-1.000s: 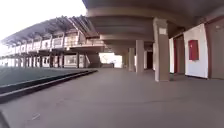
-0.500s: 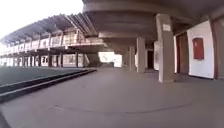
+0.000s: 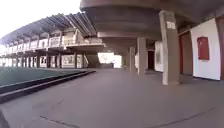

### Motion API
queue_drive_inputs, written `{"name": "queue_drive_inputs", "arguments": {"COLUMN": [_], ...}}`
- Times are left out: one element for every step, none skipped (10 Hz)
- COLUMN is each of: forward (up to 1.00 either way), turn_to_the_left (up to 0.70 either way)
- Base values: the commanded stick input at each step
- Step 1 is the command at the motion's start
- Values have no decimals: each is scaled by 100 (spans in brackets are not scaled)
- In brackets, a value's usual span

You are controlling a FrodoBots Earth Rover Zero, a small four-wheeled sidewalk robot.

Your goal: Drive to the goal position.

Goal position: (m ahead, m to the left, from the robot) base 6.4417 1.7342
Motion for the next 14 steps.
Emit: {"name": "queue_drive_inputs", "arguments": {"forward": [70,70,70,70,70,70,70,70,70,70,70,70,70,70], "turn_to_the_left": [0,0,0,0,0,0,0,0,0,0,0,0,0,0]}}
